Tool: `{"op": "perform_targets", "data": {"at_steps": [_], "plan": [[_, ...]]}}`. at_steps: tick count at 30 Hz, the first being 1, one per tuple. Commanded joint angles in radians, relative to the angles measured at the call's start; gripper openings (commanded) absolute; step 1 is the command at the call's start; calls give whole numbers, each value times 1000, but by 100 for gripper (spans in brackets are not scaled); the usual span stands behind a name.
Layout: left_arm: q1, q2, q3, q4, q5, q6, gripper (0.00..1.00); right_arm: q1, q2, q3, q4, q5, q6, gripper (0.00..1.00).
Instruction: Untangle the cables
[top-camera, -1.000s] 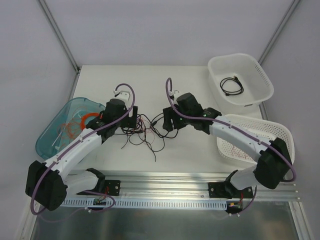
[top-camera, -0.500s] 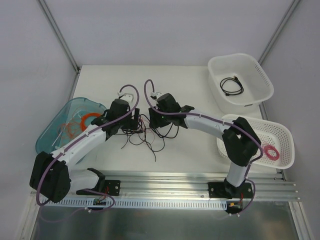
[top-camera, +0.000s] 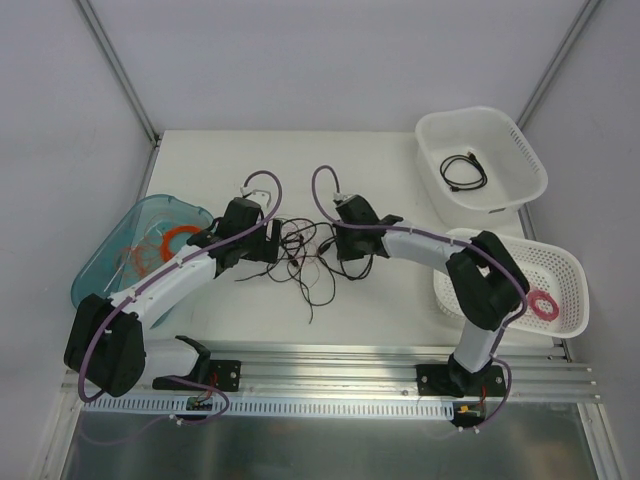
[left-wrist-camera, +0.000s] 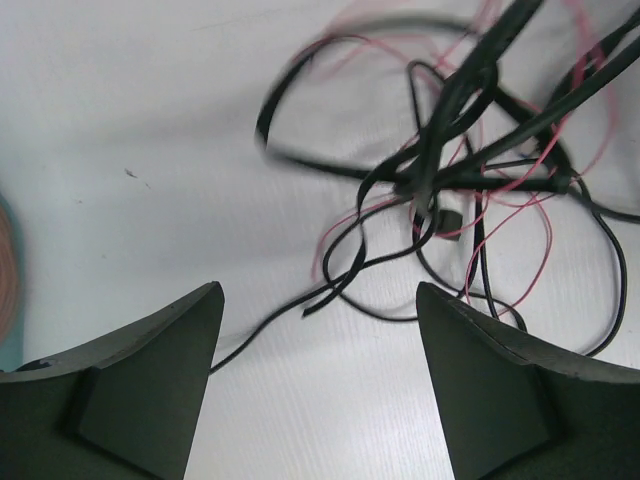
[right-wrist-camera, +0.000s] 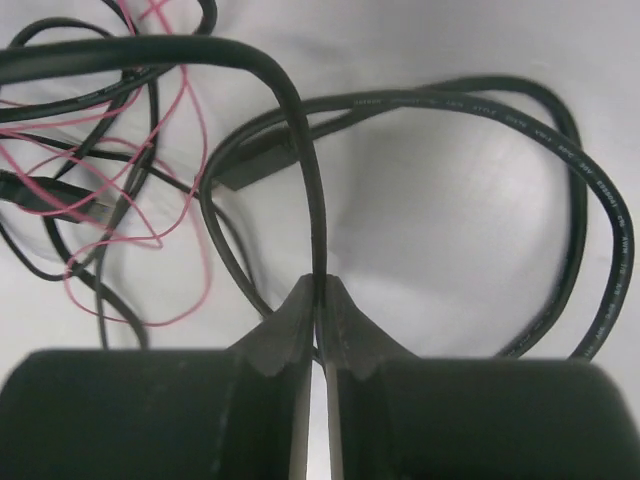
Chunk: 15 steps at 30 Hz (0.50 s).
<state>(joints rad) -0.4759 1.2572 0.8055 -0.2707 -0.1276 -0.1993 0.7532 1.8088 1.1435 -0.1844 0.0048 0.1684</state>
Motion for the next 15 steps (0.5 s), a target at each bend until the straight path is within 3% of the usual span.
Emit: {"op": "perform_targets", "data": {"at_steps": [1, 4, 11, 15], "plan": [[11, -18, 37, -1, 29, -17, 79, -63, -117, -14, -96, 113, 8, 7], [11, -27, 38, -2, 29, -17, 79, -86, -143, -4, -174, 156, 3, 8], [11, -30, 37, -2, 29, -14, 79, -37, -241, 34, -187, 149, -56, 37], [11, -35, 37, -2, 22, -14, 81, -5, -293, 59, -162, 181, -37, 40]]}}
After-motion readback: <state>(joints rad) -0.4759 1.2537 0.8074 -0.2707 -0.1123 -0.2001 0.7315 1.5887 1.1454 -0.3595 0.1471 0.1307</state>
